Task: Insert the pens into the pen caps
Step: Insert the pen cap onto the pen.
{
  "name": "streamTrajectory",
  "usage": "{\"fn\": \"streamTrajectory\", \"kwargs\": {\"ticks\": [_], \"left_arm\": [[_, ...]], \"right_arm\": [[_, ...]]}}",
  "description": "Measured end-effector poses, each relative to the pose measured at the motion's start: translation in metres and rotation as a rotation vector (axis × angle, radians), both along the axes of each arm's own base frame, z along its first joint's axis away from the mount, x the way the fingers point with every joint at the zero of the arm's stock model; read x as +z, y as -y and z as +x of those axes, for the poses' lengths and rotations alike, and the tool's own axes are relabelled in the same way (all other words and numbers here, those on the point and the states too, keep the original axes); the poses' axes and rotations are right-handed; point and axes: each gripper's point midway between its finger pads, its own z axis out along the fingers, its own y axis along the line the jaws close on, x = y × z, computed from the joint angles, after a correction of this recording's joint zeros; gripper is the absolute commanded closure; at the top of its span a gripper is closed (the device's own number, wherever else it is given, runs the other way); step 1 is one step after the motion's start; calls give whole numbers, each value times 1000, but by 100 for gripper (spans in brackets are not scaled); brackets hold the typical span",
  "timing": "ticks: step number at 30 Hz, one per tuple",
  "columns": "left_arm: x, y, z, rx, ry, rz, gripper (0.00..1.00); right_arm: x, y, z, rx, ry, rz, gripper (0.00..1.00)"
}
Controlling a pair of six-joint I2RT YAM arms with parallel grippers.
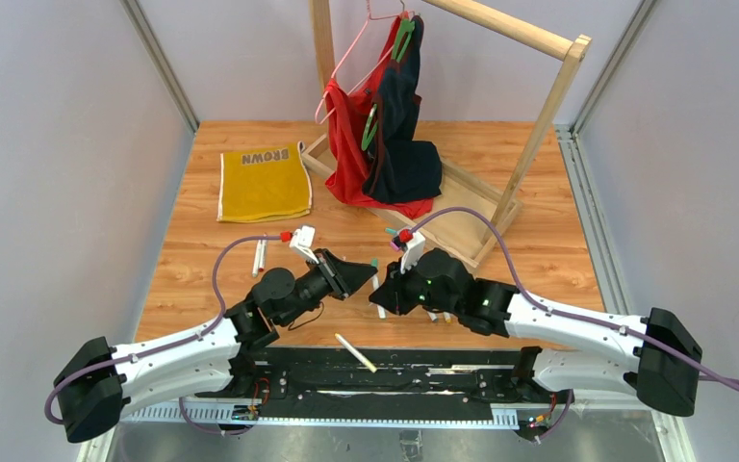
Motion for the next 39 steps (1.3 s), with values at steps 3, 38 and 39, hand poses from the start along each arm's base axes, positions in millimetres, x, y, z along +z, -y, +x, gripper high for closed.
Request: {"fn": "streamTrajectory", "kwargs": {"ticks": [3,38,39], "left_arm": [[4,0,0,0,19,-10,100],[4,3,-20,-118,159,-21,56],[2,3,-21,-123,157,-17,51]], "right_arm": [[4,-1,1,5,-7,21,99],[22,-6,0,119,87,64,99],[24,-4,-1,121,92,68,99]]}}
